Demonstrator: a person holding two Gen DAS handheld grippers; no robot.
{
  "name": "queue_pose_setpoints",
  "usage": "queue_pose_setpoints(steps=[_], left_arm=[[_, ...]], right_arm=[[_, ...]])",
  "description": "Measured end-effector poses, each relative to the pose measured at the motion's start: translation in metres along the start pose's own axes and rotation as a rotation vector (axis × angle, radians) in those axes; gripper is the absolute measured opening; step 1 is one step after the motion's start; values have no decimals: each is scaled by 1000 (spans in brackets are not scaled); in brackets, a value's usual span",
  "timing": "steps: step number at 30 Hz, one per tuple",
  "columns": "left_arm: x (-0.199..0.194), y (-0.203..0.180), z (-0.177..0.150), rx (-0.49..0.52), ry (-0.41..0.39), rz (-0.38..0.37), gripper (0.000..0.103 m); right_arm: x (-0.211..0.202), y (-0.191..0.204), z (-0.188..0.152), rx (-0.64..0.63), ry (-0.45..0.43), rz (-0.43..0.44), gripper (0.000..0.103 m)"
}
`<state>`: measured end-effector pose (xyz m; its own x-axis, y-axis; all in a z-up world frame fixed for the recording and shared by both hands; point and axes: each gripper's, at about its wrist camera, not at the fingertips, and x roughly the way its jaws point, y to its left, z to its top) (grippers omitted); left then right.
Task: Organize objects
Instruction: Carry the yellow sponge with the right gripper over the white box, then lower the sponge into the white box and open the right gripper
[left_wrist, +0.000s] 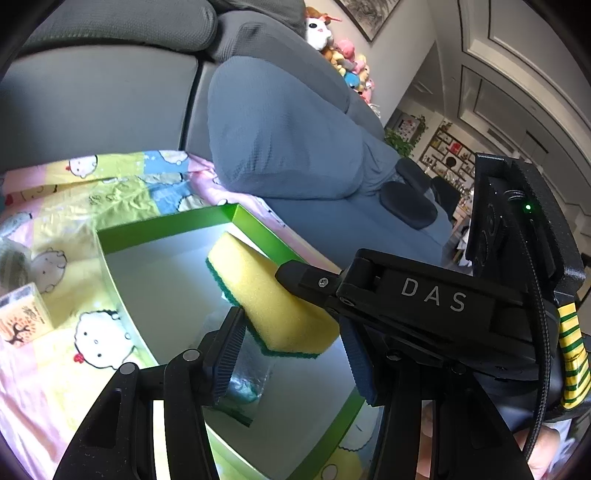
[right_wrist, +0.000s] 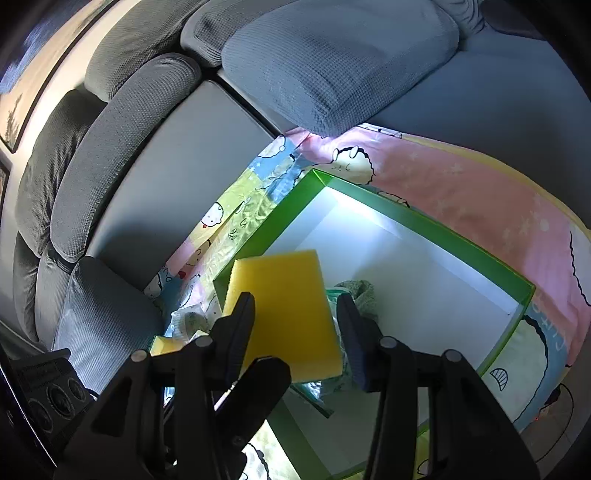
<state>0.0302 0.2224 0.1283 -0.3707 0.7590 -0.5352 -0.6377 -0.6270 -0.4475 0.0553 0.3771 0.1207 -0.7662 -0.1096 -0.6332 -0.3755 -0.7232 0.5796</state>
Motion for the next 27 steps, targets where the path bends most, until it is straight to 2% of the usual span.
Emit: queue_pose_setpoints(steps=[27], left_arm=[[19,0,-11,-35,73,-37,54]], right_arm=[[4,-17,2,30,12,-108,46]])
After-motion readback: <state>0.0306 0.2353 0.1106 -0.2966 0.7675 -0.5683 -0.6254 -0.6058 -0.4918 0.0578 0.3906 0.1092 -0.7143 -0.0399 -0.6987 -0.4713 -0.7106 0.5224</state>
